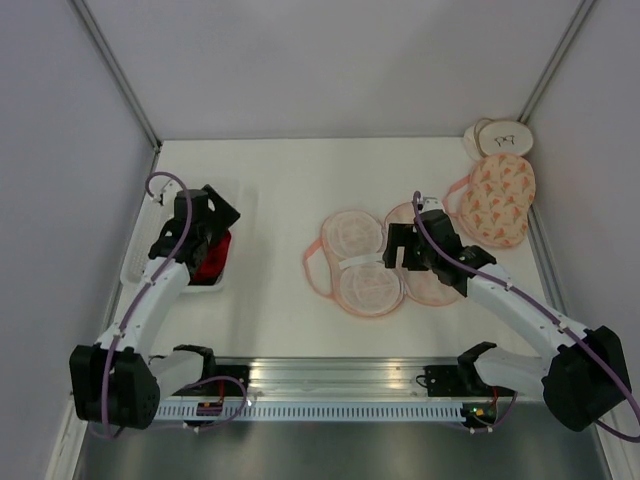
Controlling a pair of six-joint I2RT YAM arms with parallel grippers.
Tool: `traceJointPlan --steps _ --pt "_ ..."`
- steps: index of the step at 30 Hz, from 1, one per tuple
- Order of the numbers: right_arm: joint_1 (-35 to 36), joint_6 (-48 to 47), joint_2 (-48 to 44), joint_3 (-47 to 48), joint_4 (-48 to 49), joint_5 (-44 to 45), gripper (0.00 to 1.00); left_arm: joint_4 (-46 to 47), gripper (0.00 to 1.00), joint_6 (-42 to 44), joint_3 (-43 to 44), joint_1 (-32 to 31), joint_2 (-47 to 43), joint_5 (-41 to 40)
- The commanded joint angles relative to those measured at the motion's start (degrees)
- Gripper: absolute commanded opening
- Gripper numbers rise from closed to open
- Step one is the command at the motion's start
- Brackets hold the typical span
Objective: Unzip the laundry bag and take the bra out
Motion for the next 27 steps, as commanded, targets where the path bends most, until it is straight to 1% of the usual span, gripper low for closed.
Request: traceJointPlan --steps 1,4,6,7,8,9,10,11,12,13,14,15,16,17,18,20,21,23,27 --pt "0.2 1.7 -0.8 -0.6 1.6 5.9 0.98 1.0 0.98 -1.1 -0.8 -2.3 -7.3 -1.7" --pt "0.1 3.0 -0.2 -1.3 2.1 6.9 0.98 0.7 0.99 0.5 -0.9 -5.3 -11.5 -3.9" --pt "0.0 4.7 -0.2 -1.7 2.3 7.8 0.98 0.5 1.00 2.0 -0.8 -7.1 -13.0 -4.0" --pt "0.1 5.7 -0.6 -2.0 2.1 8.8 0.98 0.7 1.00 2.5 -0.8 -7.4 -13.7 -1.3" --pt "0.1 7.2 -0.9 -2.1 1.1 13.4 0.98 1.2 1.00 3.6 -0.9 -8.3 -14.8 0.4" --pt "0.1 8.7 -1.4 -2.3 0.2 16.3 0.98 1.4 1.00 4.2 -0.9 -9.0 -15.2 1.7" --pt "-0.5 12.4 -2.5 -2.5 -0.8 19.1 0.98 1.8 1.00 4.9 -1.3 -9.9 -15.7 5.6" --pt "-1.1 13.9 -3.0 -2.7 -3.0 24.1 0.98 2.8 1.00 6.6 -1.7 -12.2 -16.0 7.6" --pt "-1.9 15.2 -3.5 -3.0 -3.6 25.3 0.98 4.1 1.00 7.1 -2.2 -13.6 -16.6 9.0" --pt "-4.2 16.8 -4.3 -3.6 -4.1 26.1 0.98 4.6 1.00 7.8 -3.0 -15.0 -16.9 11.7" --pt "-5.6 17.6 -4.6 -3.6 -5.2 27.0 0.98 5.2 1.00 8.3 -3.7 -18.1 -17.2 12.9" --pt "-7.0 18.6 -5.0 -3.8 -6.1 27.6 0.98 6.8 1.00 8.7 -4.4 -19.7 -17.4 14.1" --pt "-10.0 20.0 -5.0 -4.0 -7.5 27.9 0.98 7.4 1.00 8.9 -5.6 -21.4 -17.3 17.0" --pt "-11.6 20.5 -5.2 -4.2 -7.8 28.1 0.98 8.1 1.00 9.3 -6.2 -24.6 -17.4 17.8" --pt "-14.5 21.1 -5.7 -5.2 -8.2 28.0 0.98 9.5 1.00 9.3 -7.0 -26.2 -17.1 18.4" --pt "-17.1 22.6 -6.3 -6.4 -8.6 27.4 0.98 10.5 1.00 9.4 -8.9 -29.5 -15.9 20.3" --pt "-18.7 22.7 -6.4 -7.8 -8.6 26.8 0.98 11.2 1.00 9.5 -10.2 -30.4 -14.5 20.1" --pt "-19.6 23.4 -6.1 -9.1 -7.7 26.0 0.98 11.8 0.99 9.1 -11.3 -31.2 -13.1 19.1" --pt "-21.3 24.5 -2.9 -11.7 -6.8 23.9 0.98 15.4 1.00 7.8 -14.3 -31.2 -10.5 16.2"
